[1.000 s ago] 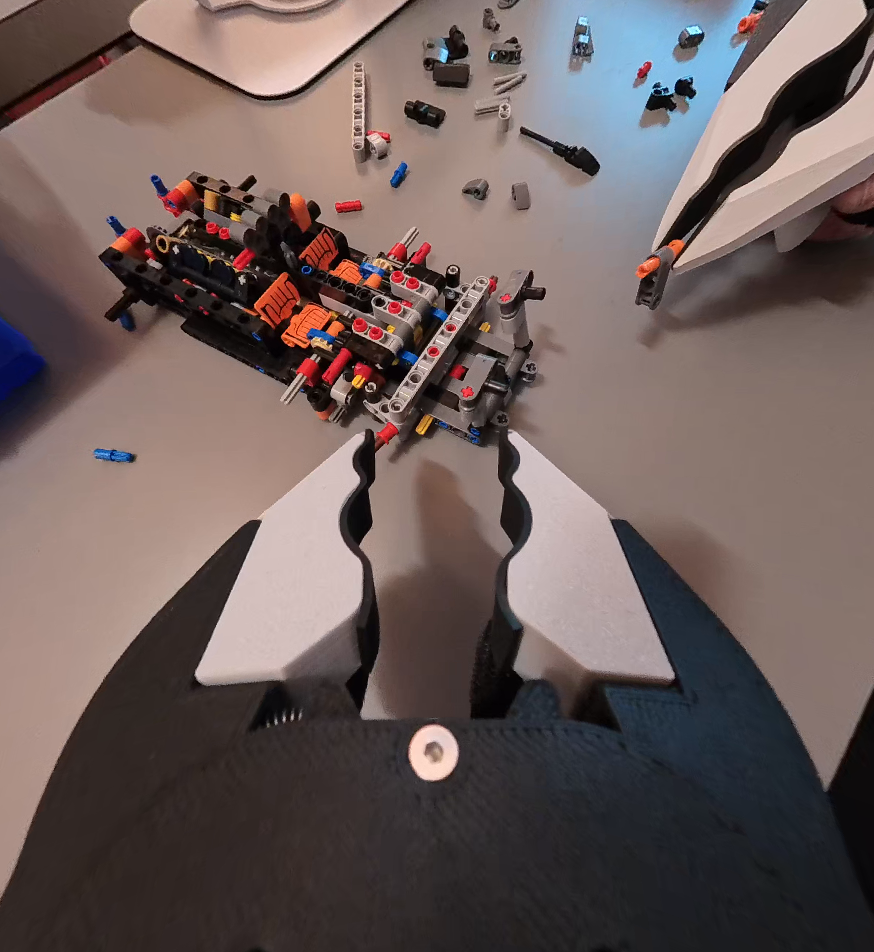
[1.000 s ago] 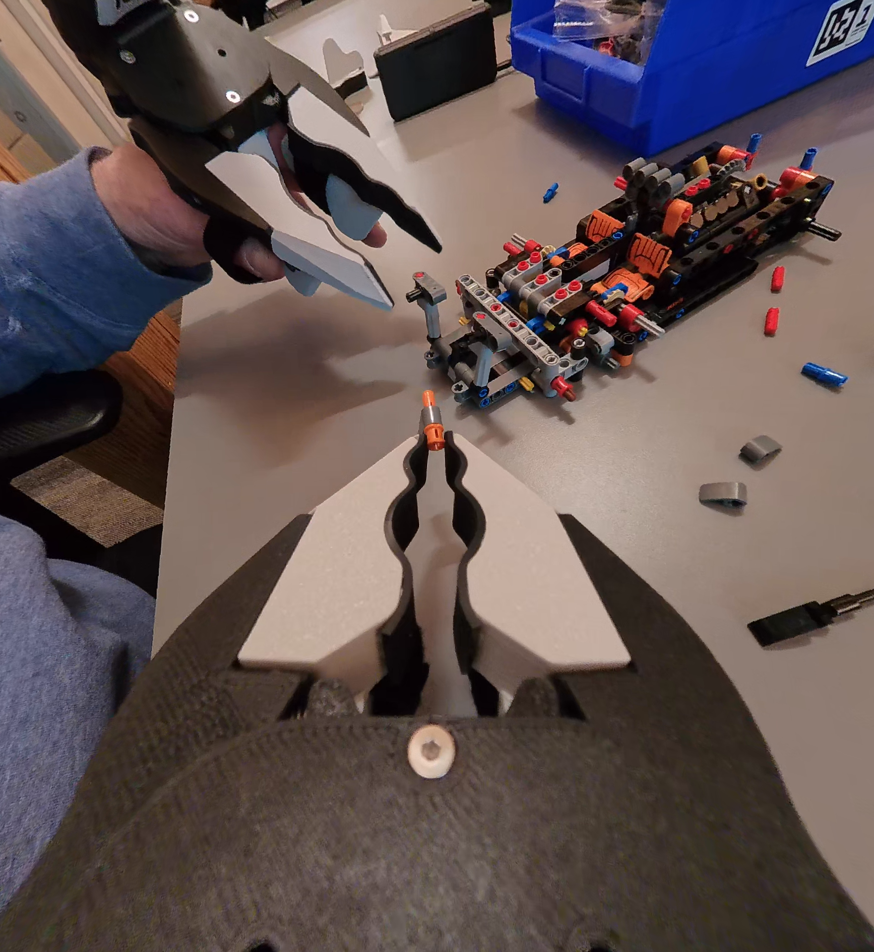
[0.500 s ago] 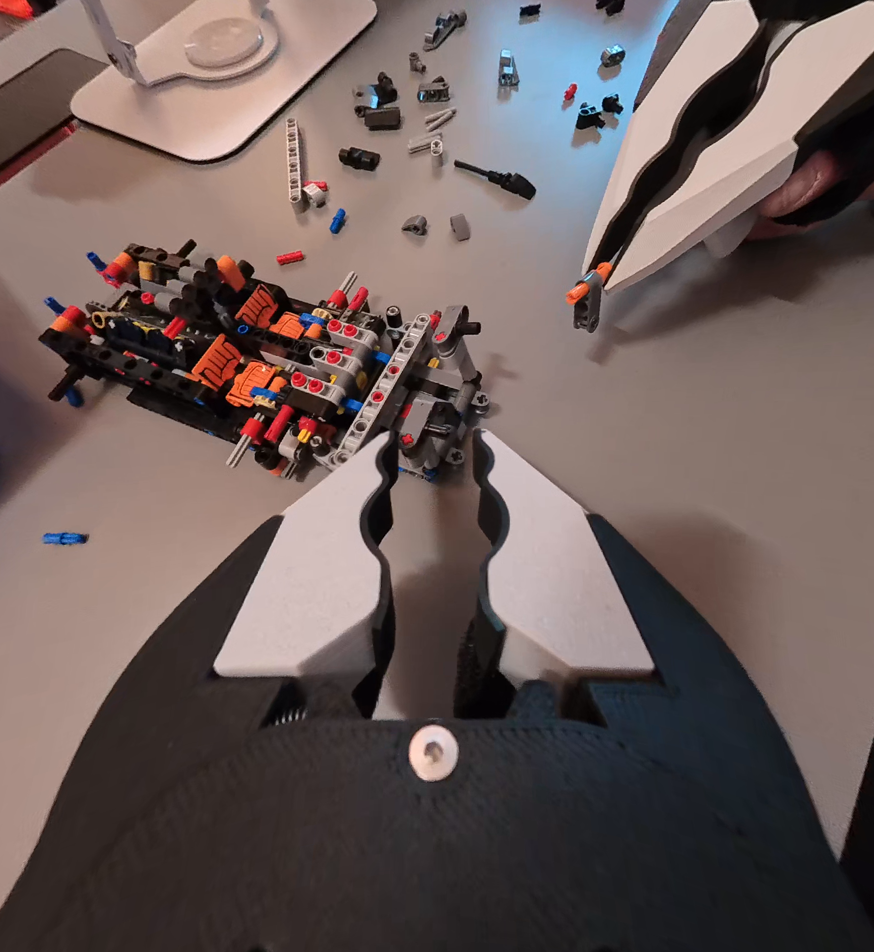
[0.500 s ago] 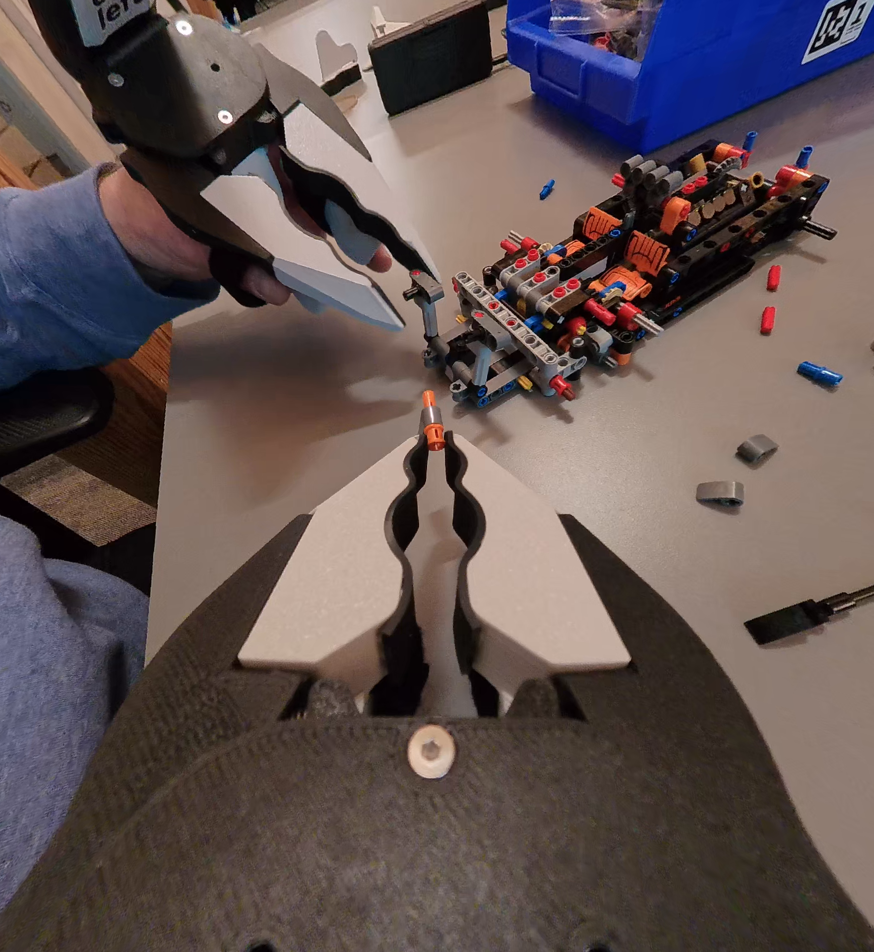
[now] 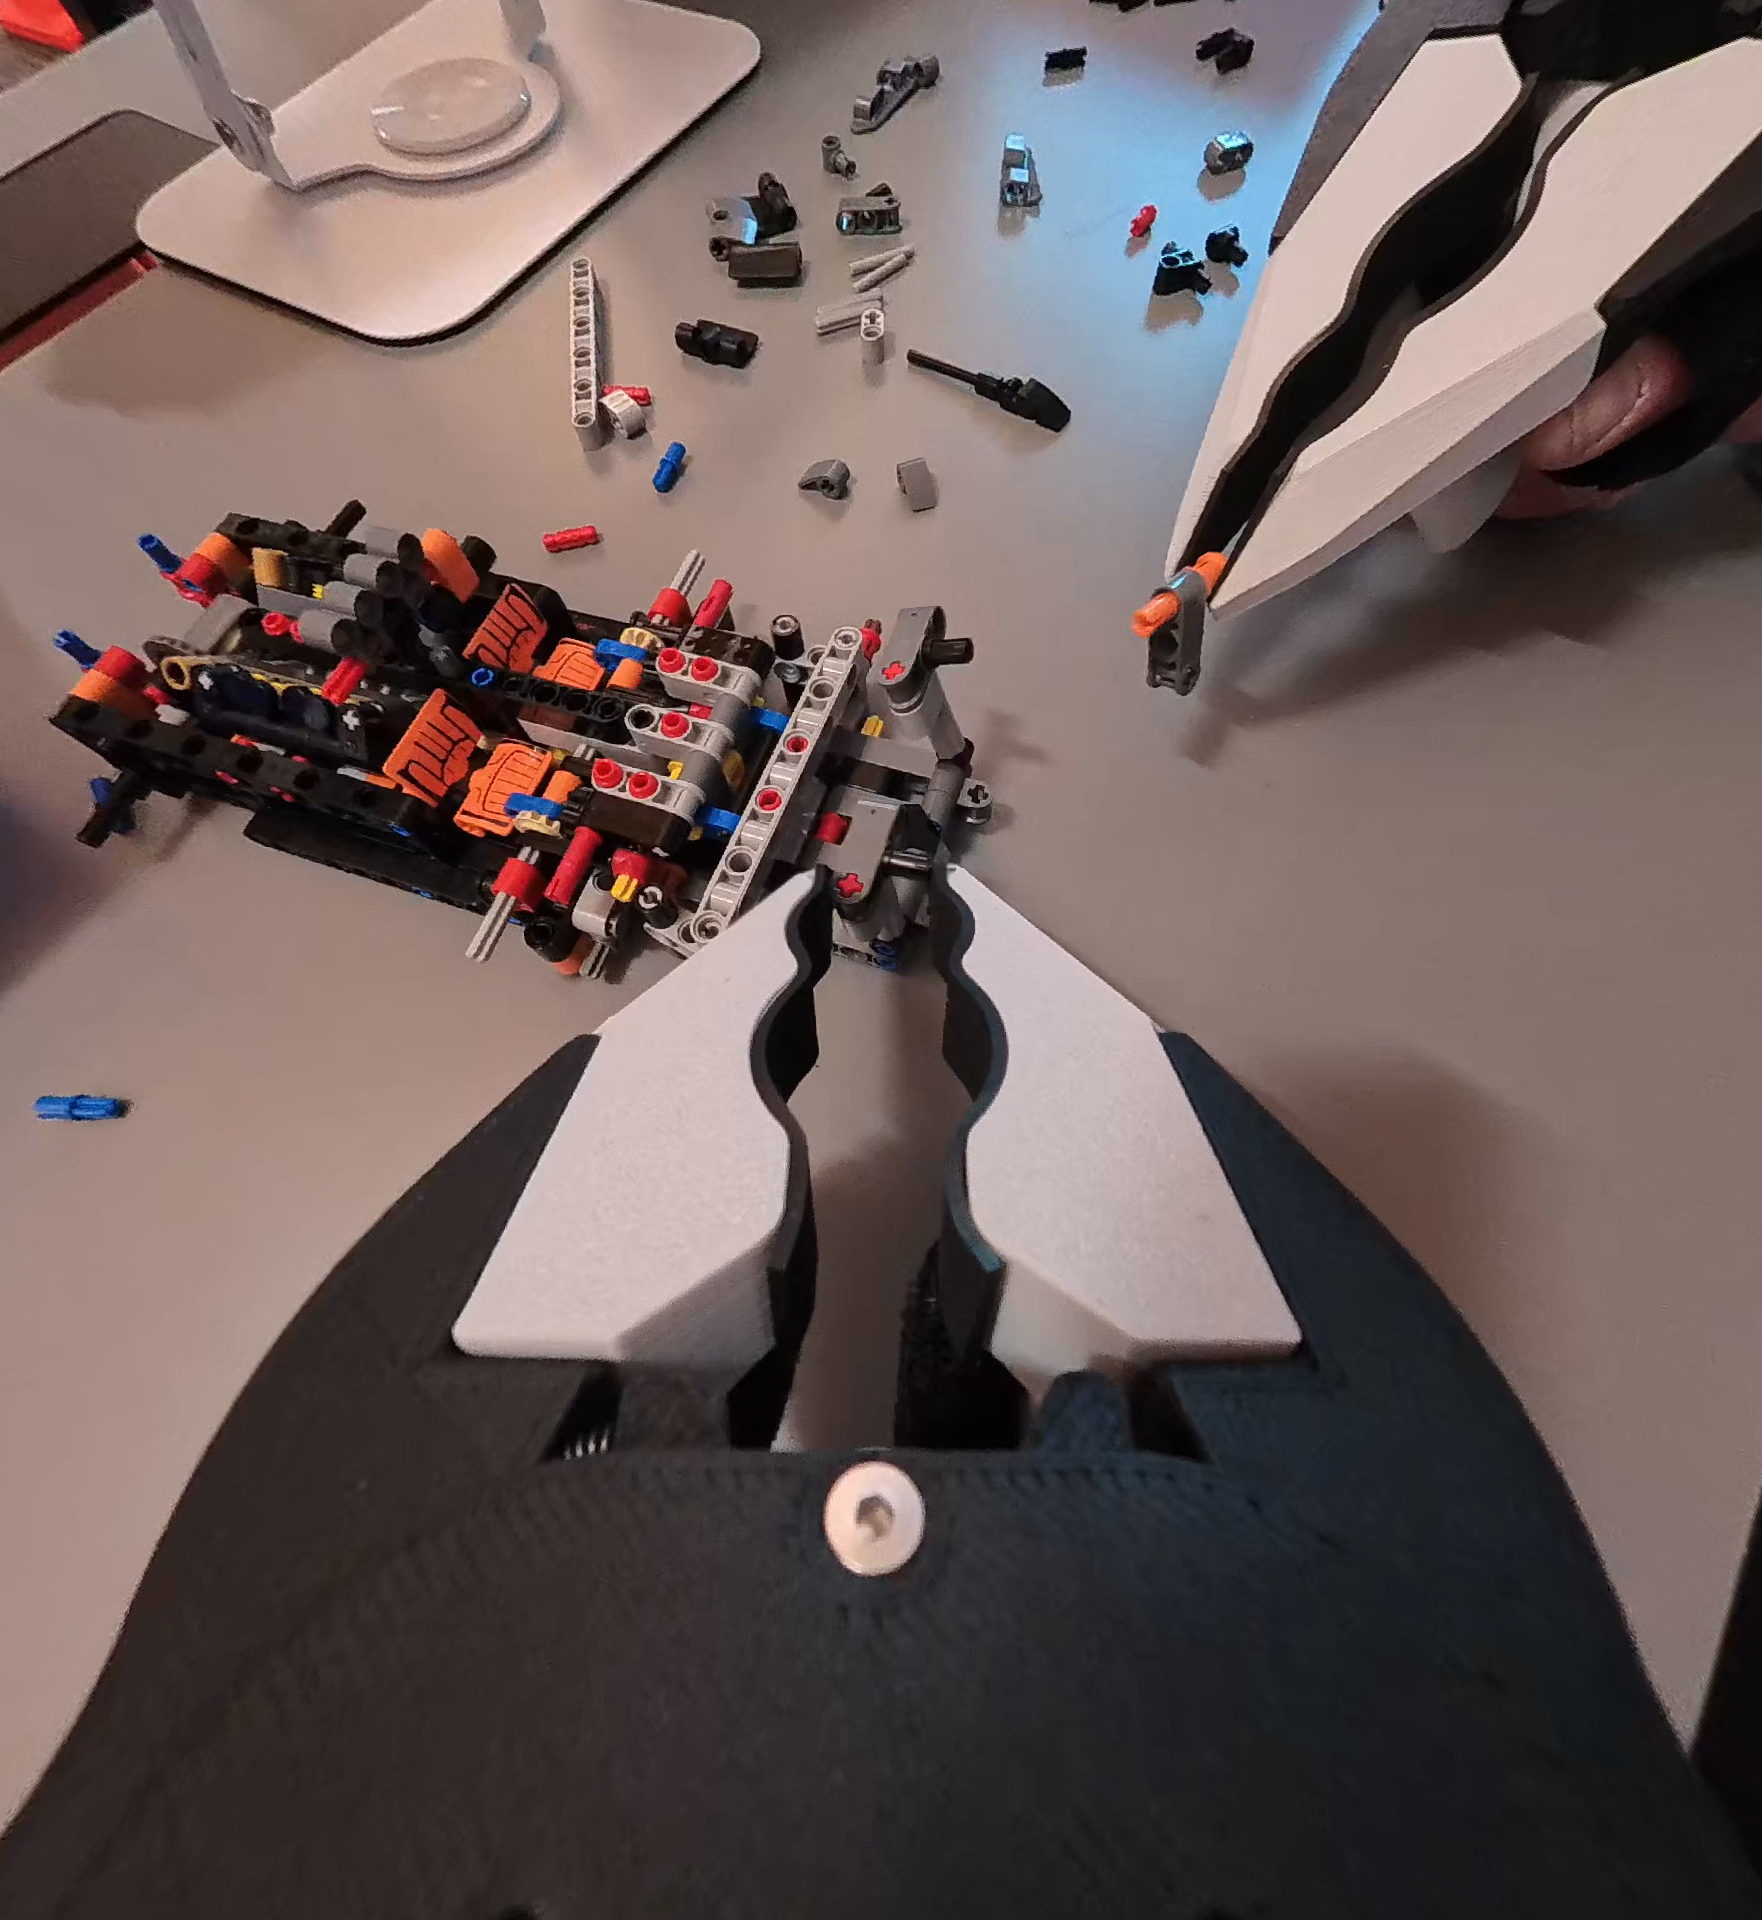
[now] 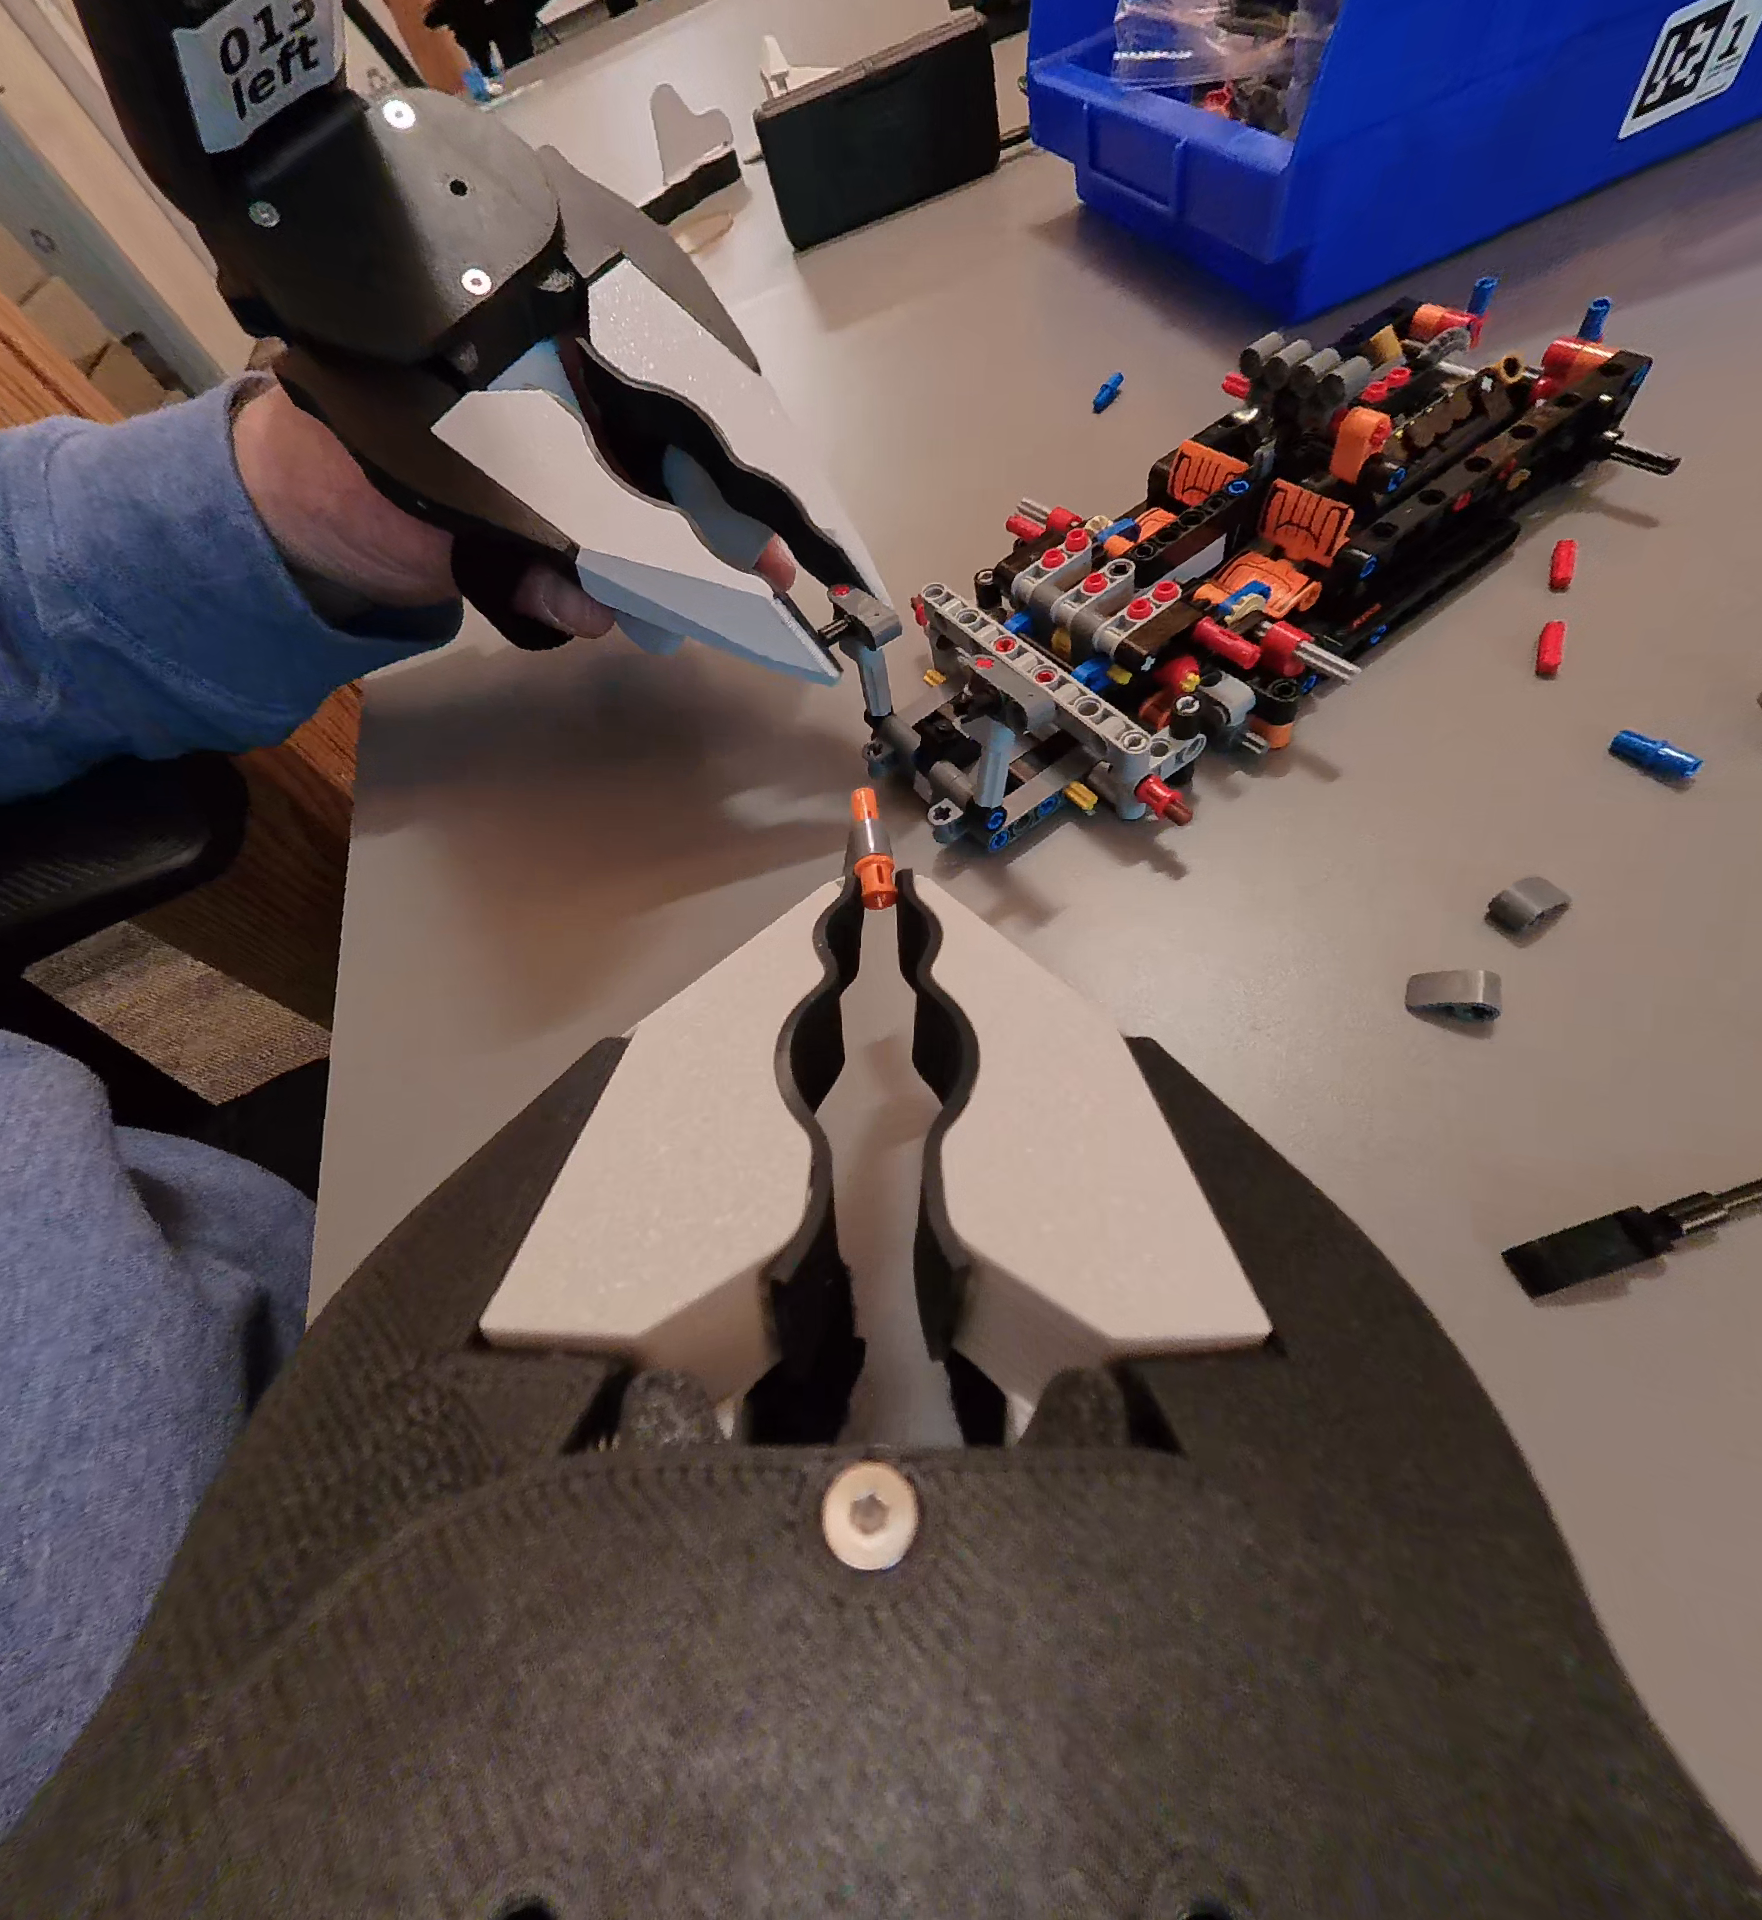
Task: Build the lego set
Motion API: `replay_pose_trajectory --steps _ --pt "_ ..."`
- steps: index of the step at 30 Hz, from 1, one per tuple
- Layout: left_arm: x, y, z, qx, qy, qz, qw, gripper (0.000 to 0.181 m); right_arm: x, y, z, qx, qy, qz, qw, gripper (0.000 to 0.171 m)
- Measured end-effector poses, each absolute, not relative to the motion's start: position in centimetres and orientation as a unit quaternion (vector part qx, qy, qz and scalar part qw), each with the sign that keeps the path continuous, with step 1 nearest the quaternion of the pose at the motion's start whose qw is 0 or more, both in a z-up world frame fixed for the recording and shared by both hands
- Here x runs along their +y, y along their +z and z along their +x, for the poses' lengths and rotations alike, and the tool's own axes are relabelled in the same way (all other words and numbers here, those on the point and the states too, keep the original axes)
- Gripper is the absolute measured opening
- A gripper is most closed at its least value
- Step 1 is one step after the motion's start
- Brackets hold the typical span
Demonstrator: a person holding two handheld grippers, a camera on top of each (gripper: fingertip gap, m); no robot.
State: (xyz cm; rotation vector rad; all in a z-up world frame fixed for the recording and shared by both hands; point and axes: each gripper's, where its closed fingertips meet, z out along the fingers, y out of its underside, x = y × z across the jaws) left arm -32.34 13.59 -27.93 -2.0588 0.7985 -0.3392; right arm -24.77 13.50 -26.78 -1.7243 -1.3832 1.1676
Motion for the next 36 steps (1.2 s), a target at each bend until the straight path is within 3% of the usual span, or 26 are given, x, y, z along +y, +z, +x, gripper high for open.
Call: replay_pose_trajectory --steps 15,21,36 --pt "12.1 -27.9 -30.4 0.326 -0.130 -0.830 0.434 0.017 13.9 -26.6 -24.2 -0.516 0.447 -0.656 0.321 0.004" --pt "11.4 -25.7 -32.3 0.300 -0.132 -0.821 0.468 0.032 14.0 -26.6 -24.0 -0.515 0.448 -0.657 0.320 0.004" --pt "13.2 -28.5 -33.7 0.334 -0.101 -0.826 0.443 0.023 14.1 -26.7 -24.0 -0.515 0.442 -0.660 0.323 0.004"
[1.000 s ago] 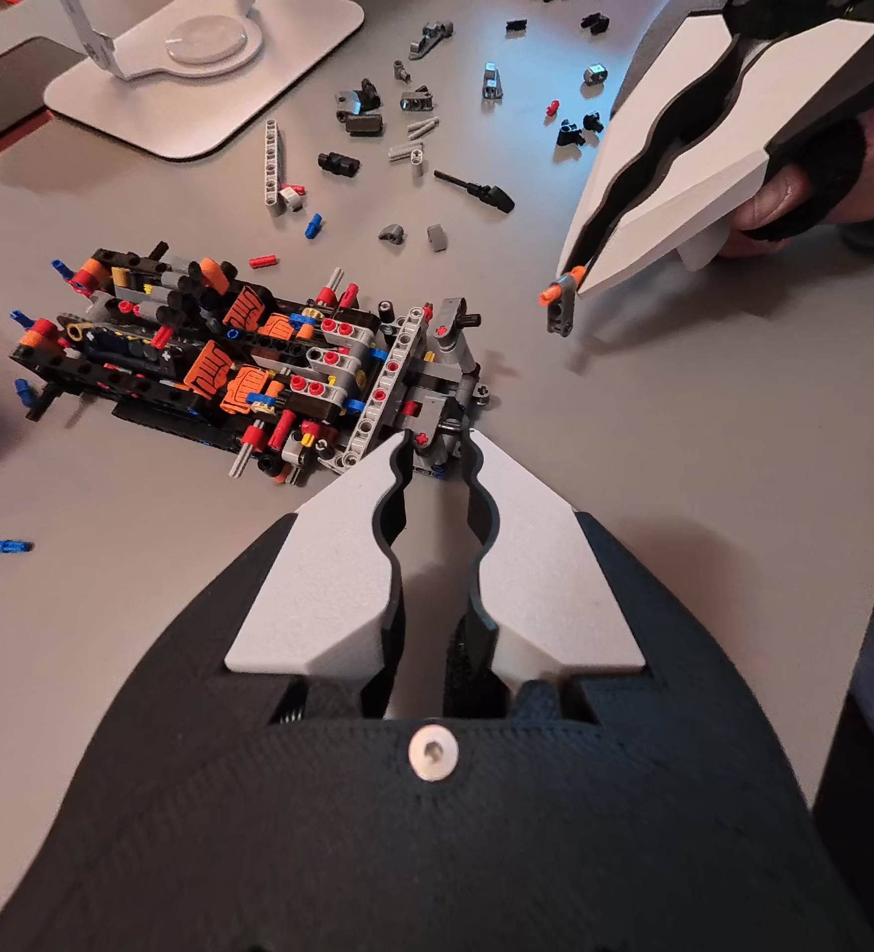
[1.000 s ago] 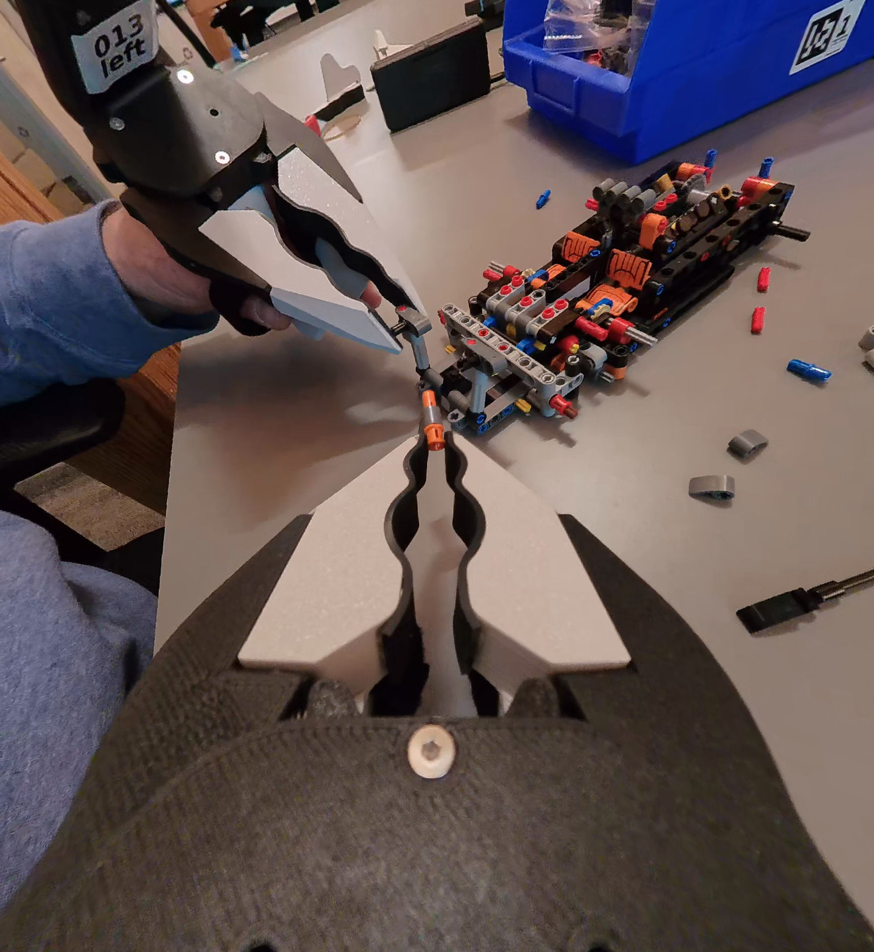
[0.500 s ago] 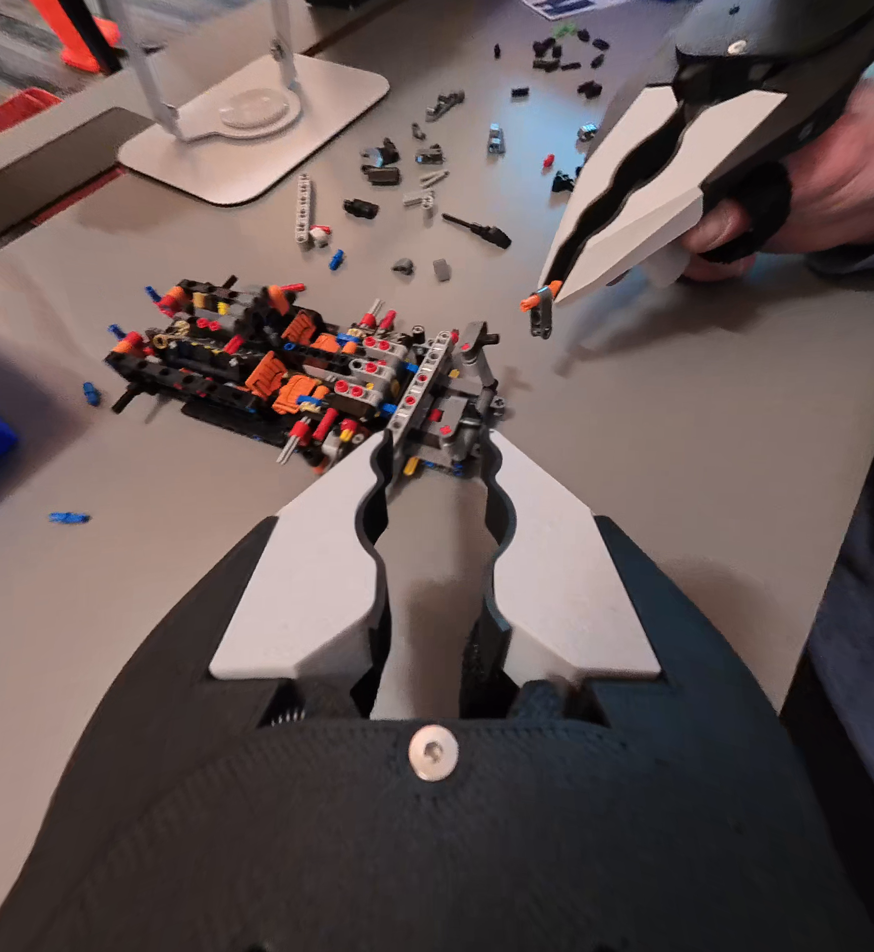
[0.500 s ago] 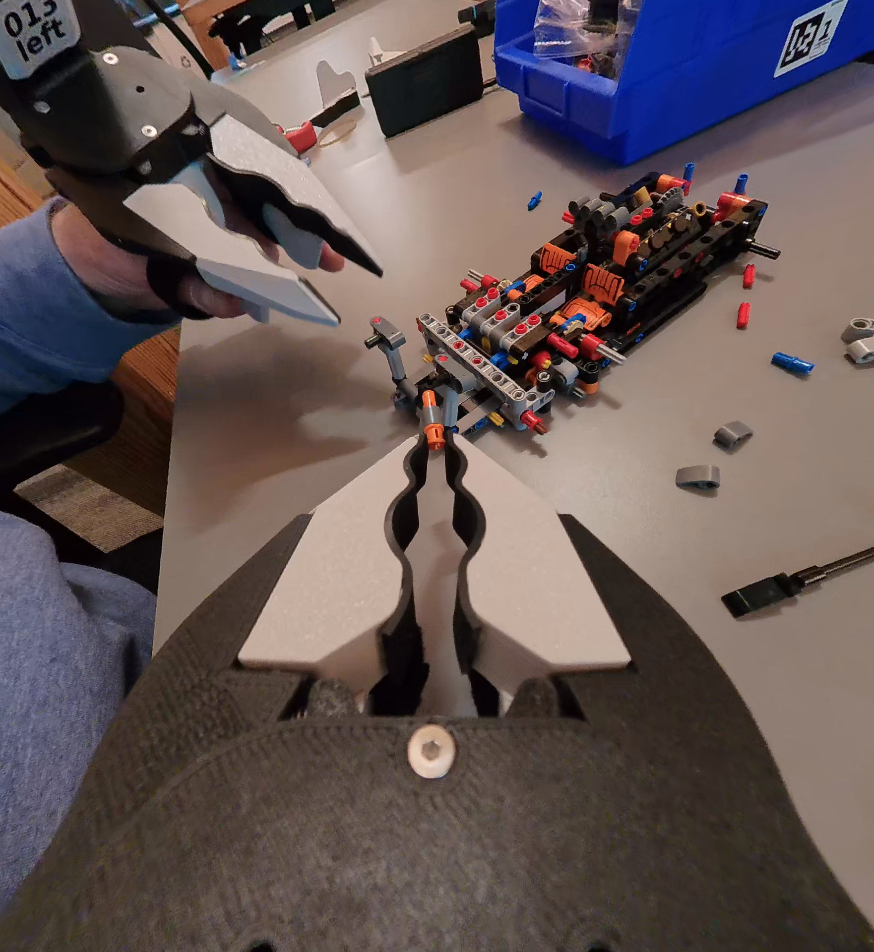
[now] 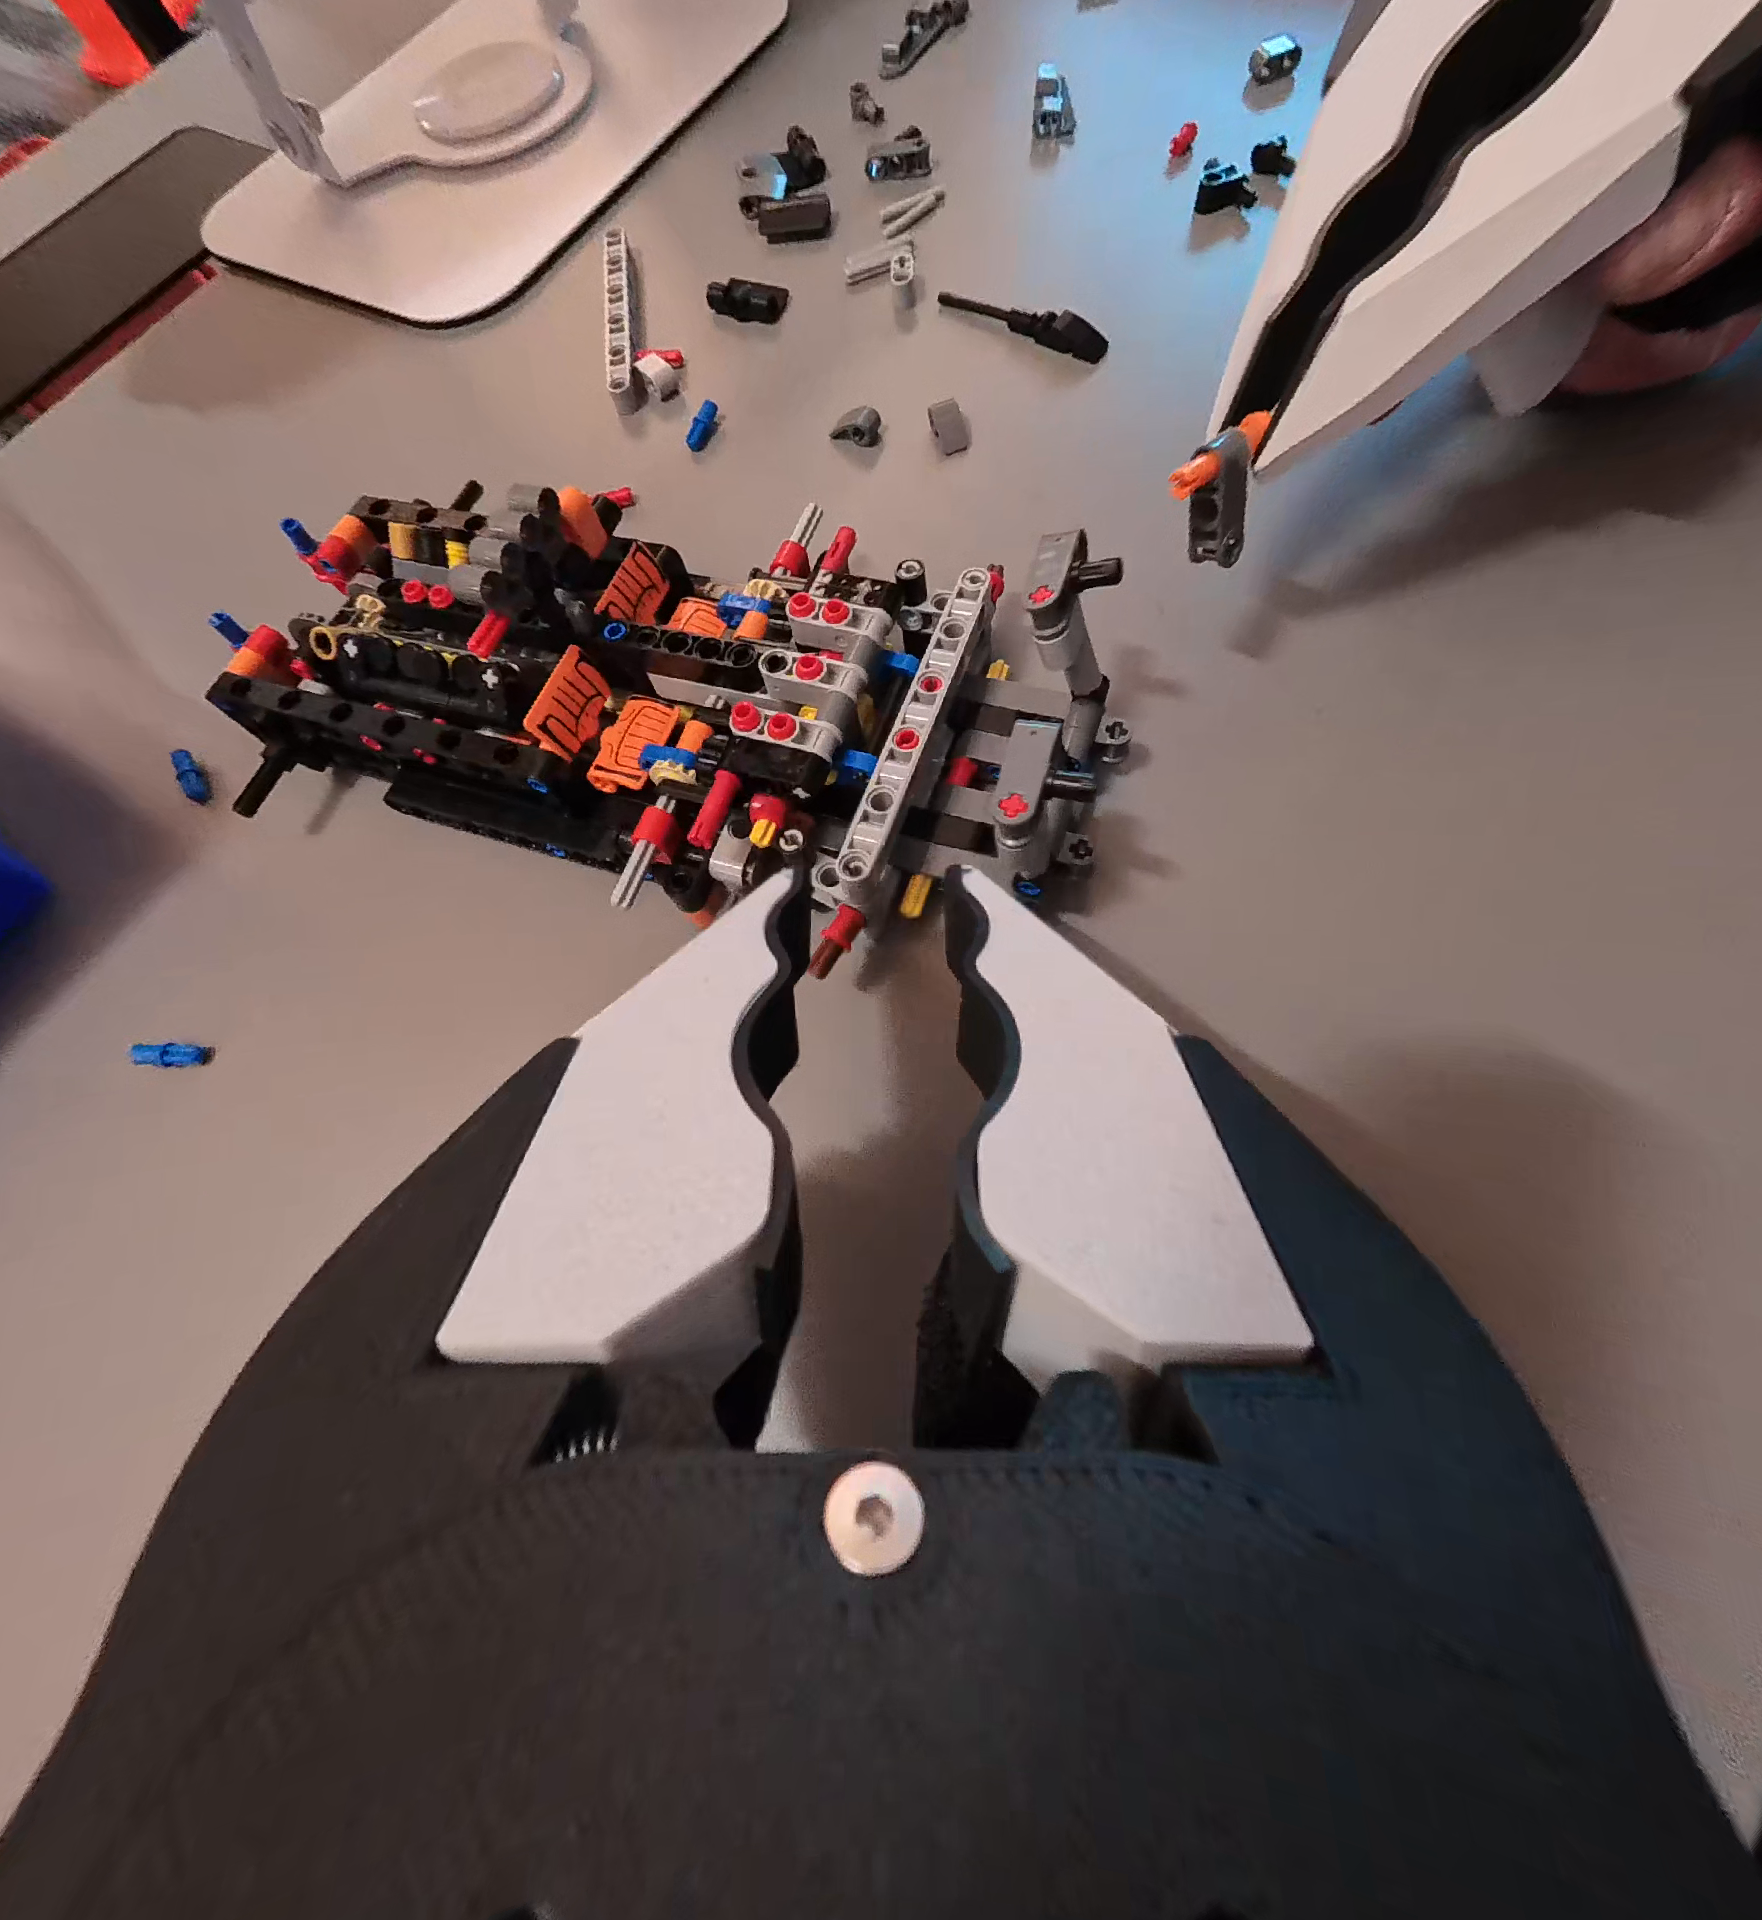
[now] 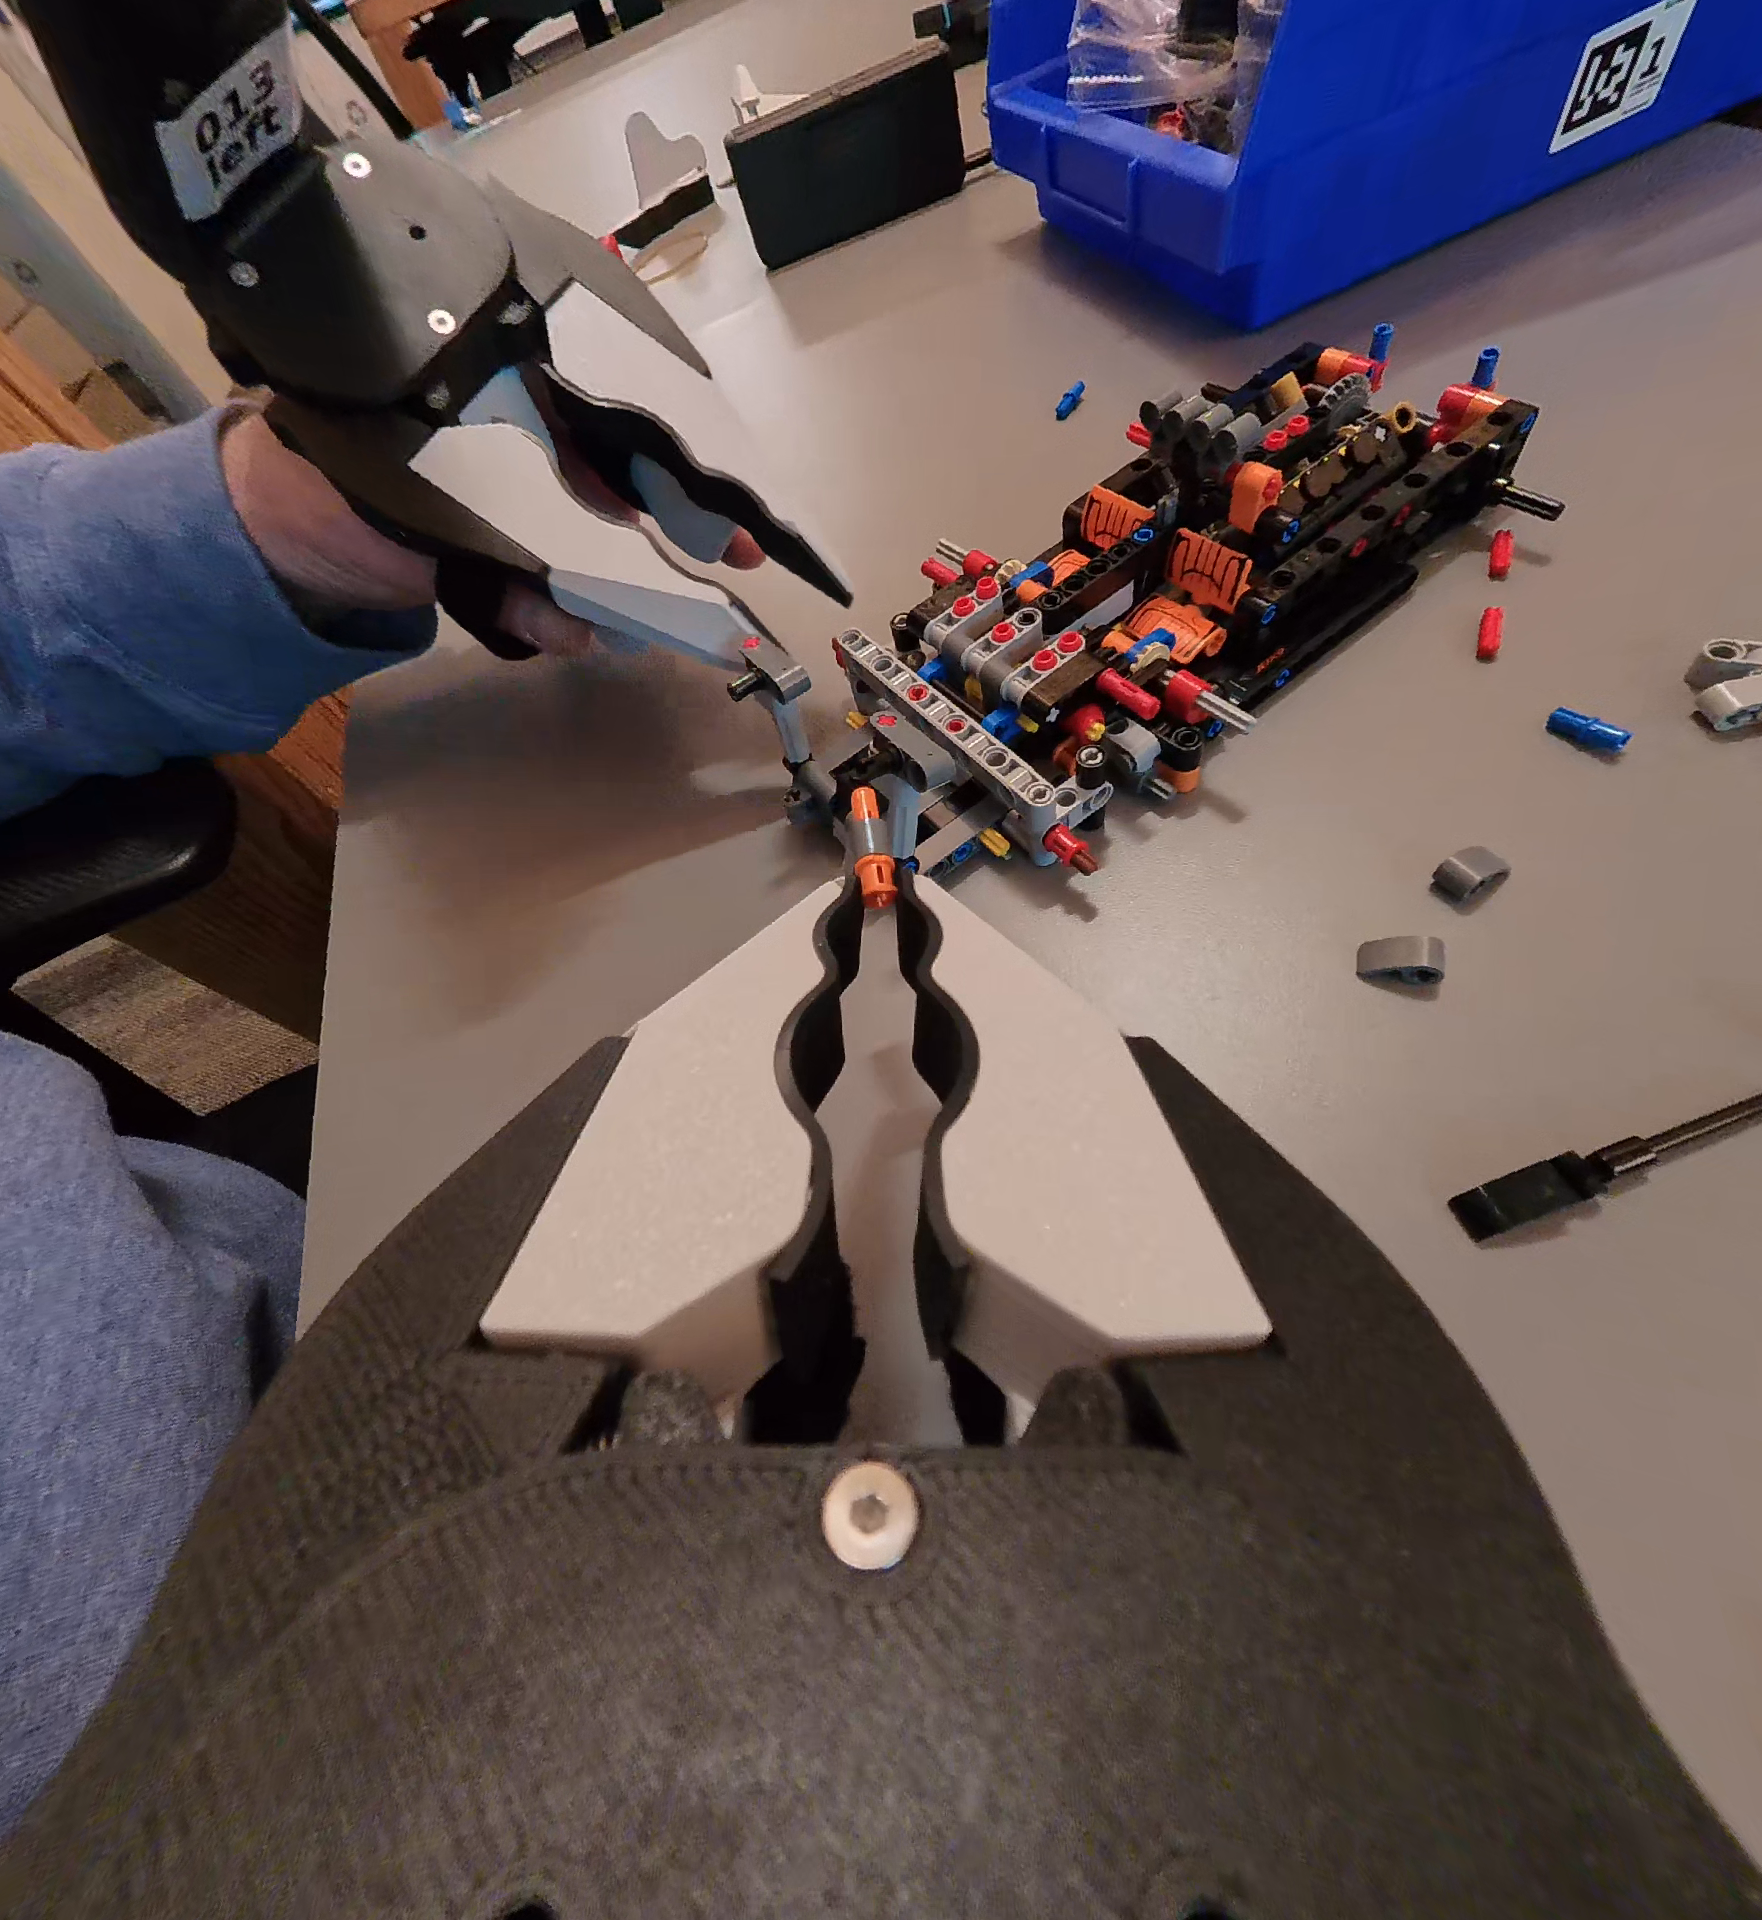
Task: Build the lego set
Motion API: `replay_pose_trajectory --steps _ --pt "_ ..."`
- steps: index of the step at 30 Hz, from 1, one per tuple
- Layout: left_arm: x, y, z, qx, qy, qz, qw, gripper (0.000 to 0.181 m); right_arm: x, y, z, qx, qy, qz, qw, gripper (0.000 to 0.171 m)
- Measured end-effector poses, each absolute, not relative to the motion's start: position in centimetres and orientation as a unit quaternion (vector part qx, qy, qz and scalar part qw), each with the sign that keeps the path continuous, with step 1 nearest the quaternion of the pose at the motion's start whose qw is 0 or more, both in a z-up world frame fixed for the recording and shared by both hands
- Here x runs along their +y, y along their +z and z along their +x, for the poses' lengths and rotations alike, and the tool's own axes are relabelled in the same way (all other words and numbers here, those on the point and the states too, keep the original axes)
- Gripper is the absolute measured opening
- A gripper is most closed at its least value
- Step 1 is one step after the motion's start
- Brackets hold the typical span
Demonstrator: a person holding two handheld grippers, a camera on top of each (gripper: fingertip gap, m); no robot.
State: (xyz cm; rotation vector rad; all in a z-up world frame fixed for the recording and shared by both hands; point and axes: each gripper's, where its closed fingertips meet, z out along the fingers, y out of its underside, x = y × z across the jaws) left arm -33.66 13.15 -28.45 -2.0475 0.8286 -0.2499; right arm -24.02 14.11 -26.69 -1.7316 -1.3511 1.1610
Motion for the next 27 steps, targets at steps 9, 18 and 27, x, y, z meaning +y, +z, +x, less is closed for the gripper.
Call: replay_pose_trajectory --steps 9,18,27 --pt "13.7 -29.4 -33.1 0.337 -0.106 -0.823 0.445 0.011 14.2 -26.8 -24.1 -0.514 0.438 -0.663 0.322 0.004" --pt "13.6 -29.4 -32.2 0.347 -0.119 -0.820 0.439 0.006 14.5 -27.0 -24.0 -0.514 0.428 -0.668 0.328 0.004" --pt "13.1 -29.3 -31.0 0.359 -0.132 -0.818 0.429 0.005 15.2 -27.0 -23.6 -0.507 0.421 -0.673 0.335 0.004"
